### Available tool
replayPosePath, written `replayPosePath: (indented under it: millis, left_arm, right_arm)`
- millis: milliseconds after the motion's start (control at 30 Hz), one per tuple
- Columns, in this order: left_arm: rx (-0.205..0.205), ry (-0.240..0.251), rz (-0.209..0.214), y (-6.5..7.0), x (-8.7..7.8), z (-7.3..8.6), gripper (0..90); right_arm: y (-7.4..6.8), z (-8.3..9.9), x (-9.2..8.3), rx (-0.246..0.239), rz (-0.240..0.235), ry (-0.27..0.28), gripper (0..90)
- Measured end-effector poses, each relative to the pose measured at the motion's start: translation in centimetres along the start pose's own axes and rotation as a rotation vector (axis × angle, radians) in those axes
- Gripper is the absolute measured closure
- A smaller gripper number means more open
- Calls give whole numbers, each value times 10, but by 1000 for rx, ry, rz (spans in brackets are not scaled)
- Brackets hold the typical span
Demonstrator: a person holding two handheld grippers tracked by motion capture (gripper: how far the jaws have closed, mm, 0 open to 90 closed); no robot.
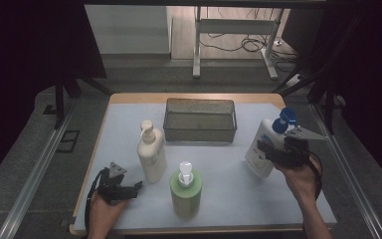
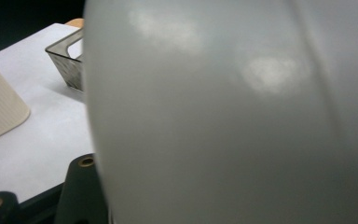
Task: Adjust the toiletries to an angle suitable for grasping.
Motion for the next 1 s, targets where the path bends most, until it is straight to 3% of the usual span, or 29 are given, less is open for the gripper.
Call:
replayPosePath:
  millis: [433, 1000]
  left_arm:
    - [0, 0, 0, 0, 0, 0, 123]
    - [0, 0, 0, 0, 0, 0, 122]
  right_arm:
    - [-12, -21, 1, -22, -32, -1, 400]
    - [-32, -52, 14, -36, -78, 8, 400]
Point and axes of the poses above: each handheld gripper's, and its own axes: x roughly forward along the jaws, z roughly out of its underside, y roughly to its right, the point moved 10 cm from there along x, roughly forward along the jaws, and after that the axes turned 8 degrees about -y, right-handed, at the moved point
